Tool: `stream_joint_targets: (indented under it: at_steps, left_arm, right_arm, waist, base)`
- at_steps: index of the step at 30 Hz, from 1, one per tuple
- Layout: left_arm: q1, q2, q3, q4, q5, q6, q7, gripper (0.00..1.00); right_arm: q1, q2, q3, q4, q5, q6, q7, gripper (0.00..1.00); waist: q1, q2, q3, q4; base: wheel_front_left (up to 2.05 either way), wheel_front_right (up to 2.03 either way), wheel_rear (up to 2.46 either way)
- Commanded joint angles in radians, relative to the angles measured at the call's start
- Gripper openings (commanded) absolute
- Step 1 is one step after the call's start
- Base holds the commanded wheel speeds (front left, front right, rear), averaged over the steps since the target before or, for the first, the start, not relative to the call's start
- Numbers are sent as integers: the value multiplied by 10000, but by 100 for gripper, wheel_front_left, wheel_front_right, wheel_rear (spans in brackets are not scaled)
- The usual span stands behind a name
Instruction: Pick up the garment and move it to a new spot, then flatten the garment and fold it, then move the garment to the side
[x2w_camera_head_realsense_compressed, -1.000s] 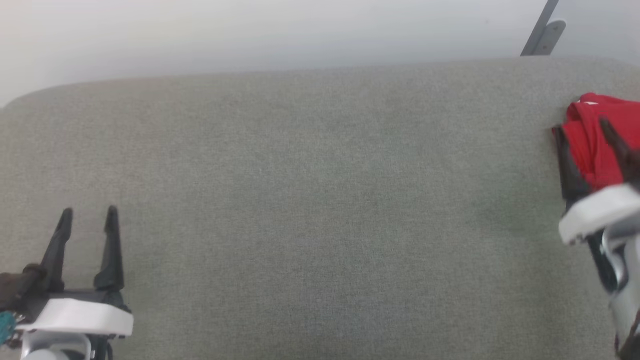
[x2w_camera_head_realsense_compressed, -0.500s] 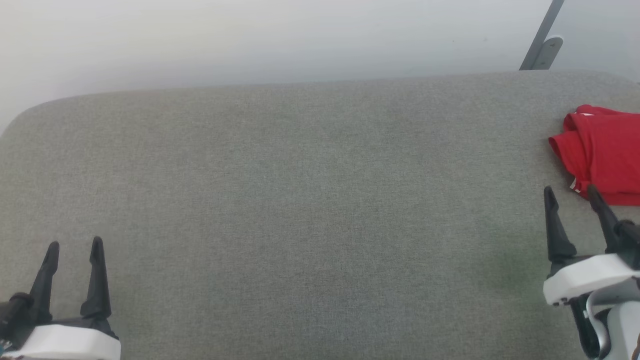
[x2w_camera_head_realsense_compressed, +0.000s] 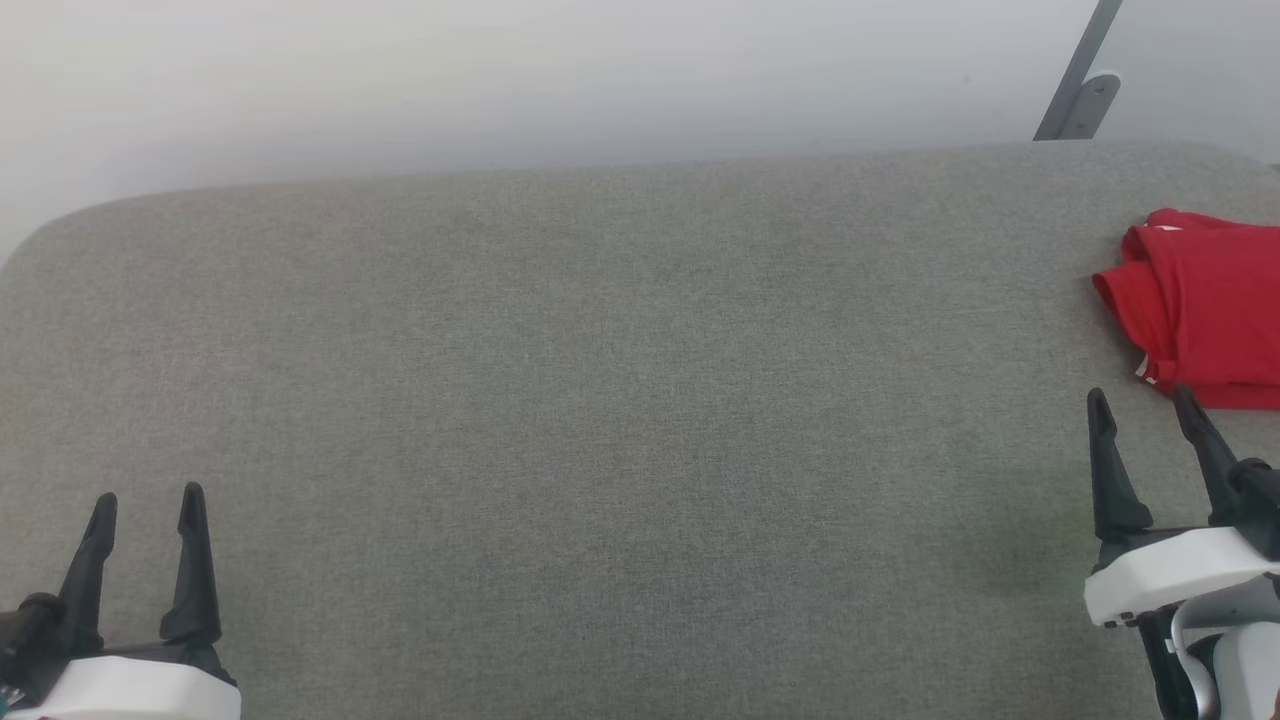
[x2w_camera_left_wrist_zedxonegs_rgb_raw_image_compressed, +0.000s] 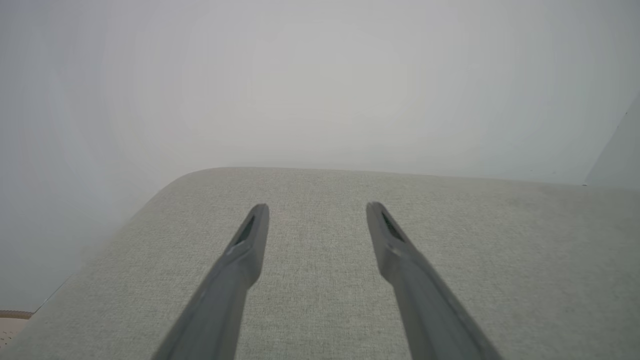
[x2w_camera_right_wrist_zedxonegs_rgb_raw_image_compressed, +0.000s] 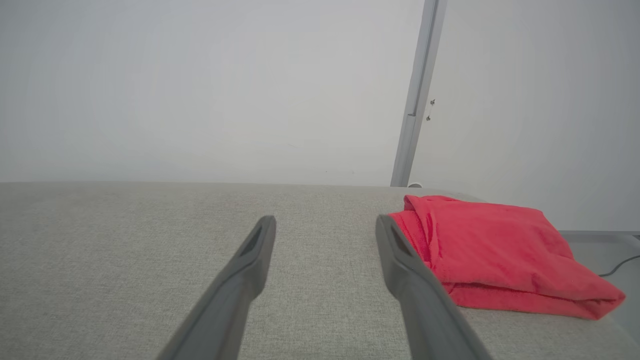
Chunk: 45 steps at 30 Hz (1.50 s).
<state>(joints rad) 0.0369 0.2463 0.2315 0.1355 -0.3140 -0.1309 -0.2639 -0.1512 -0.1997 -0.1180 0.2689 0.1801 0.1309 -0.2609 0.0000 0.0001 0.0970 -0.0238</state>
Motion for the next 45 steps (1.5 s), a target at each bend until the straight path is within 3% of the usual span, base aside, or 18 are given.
stream_joint_targets:
  at_steps: [1,14,15,21,45]
  left_arm:
    - [86,-13,32,-35,8,9,3,100]
    - [96,-137,232,-205,205,9,3,100]
    - [6,-122,217,-179,161,0,1,0]
    - [15,-561,103,316,-16,0,93,0]
    - [-432,-958,-268,521,-3795,1,1166,0]
  right_arm:
    - [68,12,2,-52,-35,-4,-52,100]
    - [128,57,-13,-230,-7,-4,14,100]
    - [76,62,-29,-165,-10,0,20,0]
    - [343,297,-24,307,210,0,130,0]
    - [366,638,1,109,4328,0,1179,0]
  waist:
    - [0,-1,-6,1]
    - [0,-1,4,28]
    - [0,-1,5,28]
    - [0,-1,-7,31]
    - [0,-1,-179,69]
  base:
    - [0,0,0]
    - [0,0,0]
    - [0,0,0]
    - [0,0,0]
    - [0,0,0]
